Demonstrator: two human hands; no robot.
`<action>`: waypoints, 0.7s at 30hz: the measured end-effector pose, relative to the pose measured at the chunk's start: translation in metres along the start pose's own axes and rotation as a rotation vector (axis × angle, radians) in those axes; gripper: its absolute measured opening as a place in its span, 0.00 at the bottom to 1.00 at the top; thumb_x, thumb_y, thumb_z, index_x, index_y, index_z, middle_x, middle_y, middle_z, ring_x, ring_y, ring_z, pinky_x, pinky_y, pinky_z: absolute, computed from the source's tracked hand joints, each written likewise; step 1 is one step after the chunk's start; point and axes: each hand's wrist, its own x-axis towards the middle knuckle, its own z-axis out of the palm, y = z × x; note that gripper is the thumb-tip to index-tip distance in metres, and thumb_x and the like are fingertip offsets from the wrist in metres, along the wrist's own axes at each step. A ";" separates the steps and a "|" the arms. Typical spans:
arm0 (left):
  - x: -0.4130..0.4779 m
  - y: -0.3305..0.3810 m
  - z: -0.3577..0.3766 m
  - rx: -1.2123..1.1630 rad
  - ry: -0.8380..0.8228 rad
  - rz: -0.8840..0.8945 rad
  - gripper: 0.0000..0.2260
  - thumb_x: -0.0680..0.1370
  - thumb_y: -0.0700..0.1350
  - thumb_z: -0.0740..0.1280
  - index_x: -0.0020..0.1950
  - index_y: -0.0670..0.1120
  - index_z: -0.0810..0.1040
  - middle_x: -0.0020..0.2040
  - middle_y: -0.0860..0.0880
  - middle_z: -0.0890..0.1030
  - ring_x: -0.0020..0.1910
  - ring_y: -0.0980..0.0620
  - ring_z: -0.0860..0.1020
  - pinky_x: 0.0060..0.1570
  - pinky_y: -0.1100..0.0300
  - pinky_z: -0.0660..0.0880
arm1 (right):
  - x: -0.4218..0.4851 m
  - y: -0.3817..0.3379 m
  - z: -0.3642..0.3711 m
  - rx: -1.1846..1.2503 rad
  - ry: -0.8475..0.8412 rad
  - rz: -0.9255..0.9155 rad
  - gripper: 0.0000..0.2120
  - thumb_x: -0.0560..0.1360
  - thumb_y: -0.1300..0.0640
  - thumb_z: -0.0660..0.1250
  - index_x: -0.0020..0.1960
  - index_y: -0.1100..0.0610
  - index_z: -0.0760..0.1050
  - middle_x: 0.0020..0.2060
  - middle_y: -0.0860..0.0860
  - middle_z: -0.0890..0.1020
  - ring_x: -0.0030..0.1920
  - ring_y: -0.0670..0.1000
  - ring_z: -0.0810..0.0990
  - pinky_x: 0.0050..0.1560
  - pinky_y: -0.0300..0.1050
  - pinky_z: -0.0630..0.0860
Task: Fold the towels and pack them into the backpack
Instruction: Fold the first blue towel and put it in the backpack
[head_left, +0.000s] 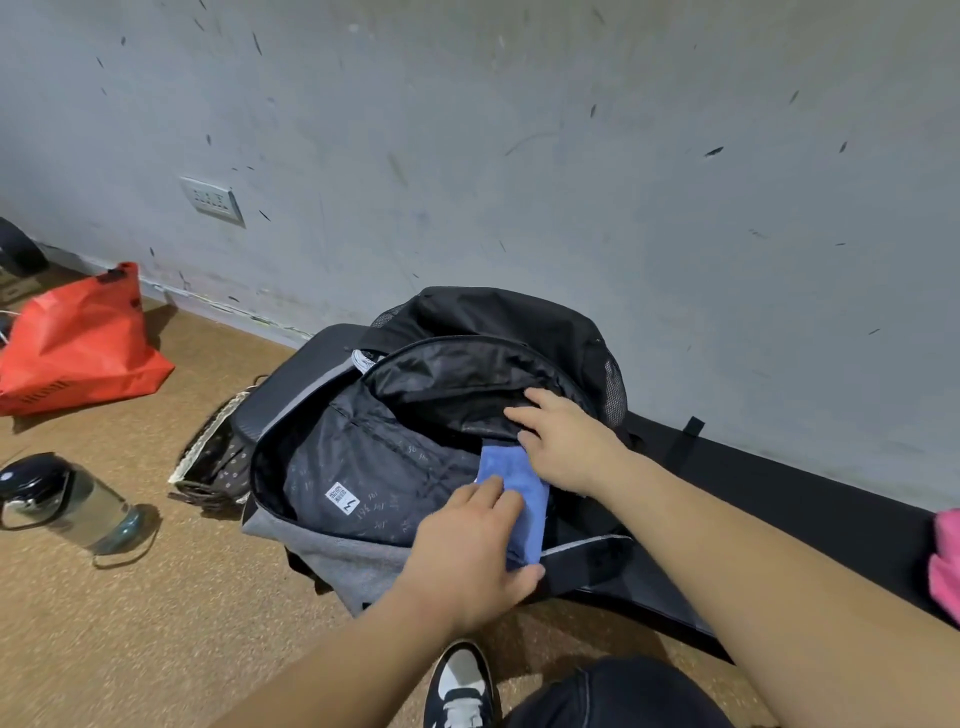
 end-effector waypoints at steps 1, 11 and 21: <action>0.001 0.002 0.002 -0.038 0.030 -0.003 0.20 0.72 0.62 0.63 0.55 0.50 0.73 0.54 0.53 0.76 0.57 0.48 0.76 0.45 0.58 0.71 | -0.005 0.000 0.004 -0.149 0.060 -0.013 0.22 0.86 0.51 0.56 0.80 0.45 0.65 0.83 0.50 0.58 0.83 0.53 0.54 0.78 0.58 0.60; -0.013 -0.034 -0.022 -0.268 -0.063 -0.128 0.26 0.78 0.61 0.68 0.74 0.54 0.74 0.74 0.57 0.76 0.75 0.53 0.71 0.67 0.55 0.73 | -0.022 -0.008 0.003 -0.164 0.069 -0.002 0.26 0.87 0.46 0.50 0.84 0.43 0.53 0.85 0.51 0.53 0.84 0.55 0.50 0.82 0.63 0.47; -0.019 -0.005 -0.042 -0.411 0.323 -0.009 0.12 0.78 0.48 0.69 0.60 0.47 0.84 0.59 0.54 0.82 0.60 0.56 0.79 0.59 0.60 0.76 | -0.067 -0.019 -0.043 0.133 0.329 -0.063 0.14 0.82 0.50 0.63 0.65 0.49 0.81 0.65 0.46 0.80 0.68 0.50 0.76 0.71 0.52 0.71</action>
